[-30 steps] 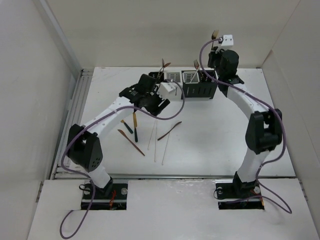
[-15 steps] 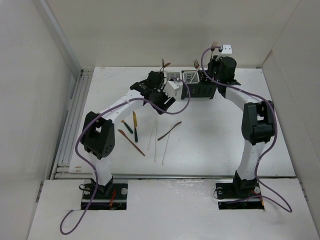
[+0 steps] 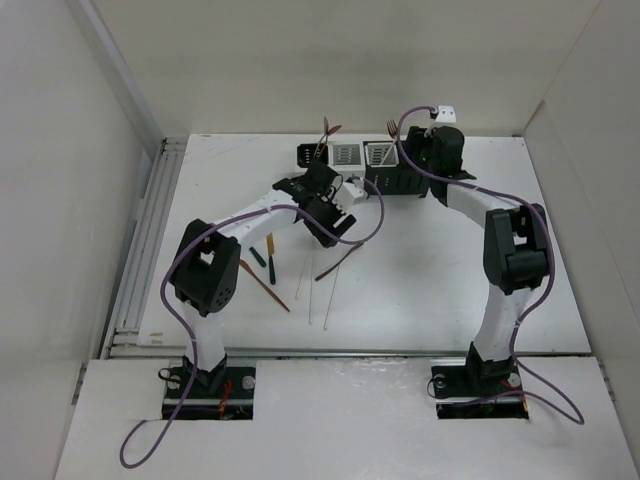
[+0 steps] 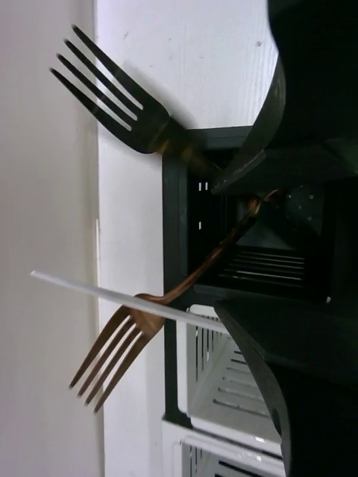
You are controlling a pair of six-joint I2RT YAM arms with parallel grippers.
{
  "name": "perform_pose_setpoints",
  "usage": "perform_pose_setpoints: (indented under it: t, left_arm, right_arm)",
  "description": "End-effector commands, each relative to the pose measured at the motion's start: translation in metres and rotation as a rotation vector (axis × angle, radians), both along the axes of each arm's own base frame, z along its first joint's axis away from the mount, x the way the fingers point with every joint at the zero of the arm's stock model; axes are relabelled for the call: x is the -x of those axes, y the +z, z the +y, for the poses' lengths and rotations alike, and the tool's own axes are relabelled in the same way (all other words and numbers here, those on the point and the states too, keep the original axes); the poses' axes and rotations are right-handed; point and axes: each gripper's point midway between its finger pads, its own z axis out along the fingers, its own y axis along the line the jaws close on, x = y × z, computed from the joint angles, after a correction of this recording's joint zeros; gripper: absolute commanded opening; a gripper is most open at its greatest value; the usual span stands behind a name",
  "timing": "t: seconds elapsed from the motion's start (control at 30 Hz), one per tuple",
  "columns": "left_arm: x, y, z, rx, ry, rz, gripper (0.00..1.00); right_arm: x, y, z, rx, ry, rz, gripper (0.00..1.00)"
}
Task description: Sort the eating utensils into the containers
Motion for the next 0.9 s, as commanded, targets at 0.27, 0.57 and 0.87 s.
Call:
perform_pose_setpoints:
  t: [0.27,0.57,0.87]
  left_arm:
    - [0.059,-0.032,-0.025,-0.055,-0.176,0.054,0.74]
    - [0.047,-0.081,-0.006,-0.156,-0.064,0.123,0.38]
    - [0.053,-0.094,-0.004,-0.148,-0.080,0.172,0.27]
  right_arm:
    - [0.045,0.113,0.009,-0.081,0.046,-0.203,0.72]
    - [0.098,0.148,0.019,-0.097,0.093,-0.262,0.72]
    - [0.130,0.177,0.005,-0.088,0.065,-0.333,0.72]
